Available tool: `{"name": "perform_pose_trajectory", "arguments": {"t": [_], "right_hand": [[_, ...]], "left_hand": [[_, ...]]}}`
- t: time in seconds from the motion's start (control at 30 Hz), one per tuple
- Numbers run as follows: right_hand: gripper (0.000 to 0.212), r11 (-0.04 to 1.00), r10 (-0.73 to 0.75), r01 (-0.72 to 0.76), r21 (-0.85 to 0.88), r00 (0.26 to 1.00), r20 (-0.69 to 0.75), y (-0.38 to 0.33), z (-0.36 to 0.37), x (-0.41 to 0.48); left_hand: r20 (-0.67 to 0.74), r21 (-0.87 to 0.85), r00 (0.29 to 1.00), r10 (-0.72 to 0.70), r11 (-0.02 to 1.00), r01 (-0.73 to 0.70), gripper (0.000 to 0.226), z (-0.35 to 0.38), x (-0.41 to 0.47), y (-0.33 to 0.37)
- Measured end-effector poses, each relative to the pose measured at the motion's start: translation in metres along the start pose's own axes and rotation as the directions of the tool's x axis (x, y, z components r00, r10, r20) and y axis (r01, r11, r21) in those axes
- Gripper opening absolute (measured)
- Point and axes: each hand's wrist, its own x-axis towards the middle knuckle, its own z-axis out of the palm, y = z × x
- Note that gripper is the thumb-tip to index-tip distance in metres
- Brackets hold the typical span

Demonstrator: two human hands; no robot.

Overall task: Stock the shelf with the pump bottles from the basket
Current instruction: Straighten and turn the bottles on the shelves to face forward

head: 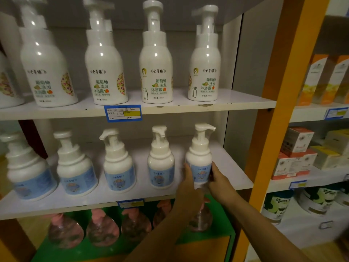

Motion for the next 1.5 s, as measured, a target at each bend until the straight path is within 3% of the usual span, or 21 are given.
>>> {"name": "perform_pose_trajectory", "arguments": {"t": [0.1,0.23,0.37,0.47,0.53,0.6,0.67,0.83,1.13,1.27,1.5], "right_hand": [[0.052,1.000,0.002,-0.002,-0.022,1.000,-0.004,-0.001,0.000,0.000],[0.052,1.000,0.017,-0.017,0.001,1.000,-0.007,-0.002,-0.001,0.003],[0.056,0.999,0.034,-0.034,-0.023,0.999,0.014,0.002,-0.001,0.004],[0.071,0.998,0.065,-0.065,-0.019,0.997,0.029,0.005,0.002,0.006],[0.074,0.998,0.062,-0.064,-0.017,0.992,-0.110,0.005,0.010,0.000],[0.063,0.997,-0.041,0.017,-0.073,0.936,-0.349,0.005,0.021,-0.017],[0.049,0.988,-0.155,0.125,-0.095,0.879,-0.451,0.006,0.035,-0.035],[0.045,0.987,-0.158,0.155,-0.031,0.949,-0.271,0.000,0.079,-0.054],[0.041,0.973,-0.228,0.232,0.021,0.968,-0.108,-0.007,0.150,-0.070],[0.038,0.959,-0.285,0.283,-0.029,0.955,-0.085,0.001,0.194,-0.076],[0.038,0.995,-0.098,0.099,-0.015,0.993,0.065,0.040,0.271,-0.064]], "left_hand": [[-0.011,-0.025,1.000,0.026,0.999,-0.026,0.053,0.004,0.002,0.001],[0.031,0.040,0.999,0.025,0.999,-0.027,0.073,0.007,0.006,-0.003],[0.033,0.052,0.999,0.016,0.998,-0.017,0.074,0.005,0.008,-0.005],[0.054,-0.010,0.998,-0.020,1.000,0.021,0.075,0.001,0.004,-0.004],[0.012,-0.014,1.000,-0.004,1.000,0.004,0.067,-0.002,-0.005,-0.003],[-0.082,0.044,0.992,0.099,0.995,-0.095,0.055,-0.010,-0.022,-0.007],[-0.107,0.098,0.974,0.202,0.977,-0.192,0.054,-0.022,-0.044,-0.019],[-0.142,0.098,0.979,0.145,0.986,-0.132,0.048,-0.054,-0.071,-0.063],[-0.194,0.031,0.977,0.087,0.996,-0.083,0.034,-0.110,-0.113,-0.100],[-0.291,-0.001,0.957,-0.008,1.000,0.008,0.052,-0.142,-0.132,-0.149],[-0.296,-0.114,0.936,-0.191,0.980,0.164,0.057,-0.189,-0.141,-0.213]]}}
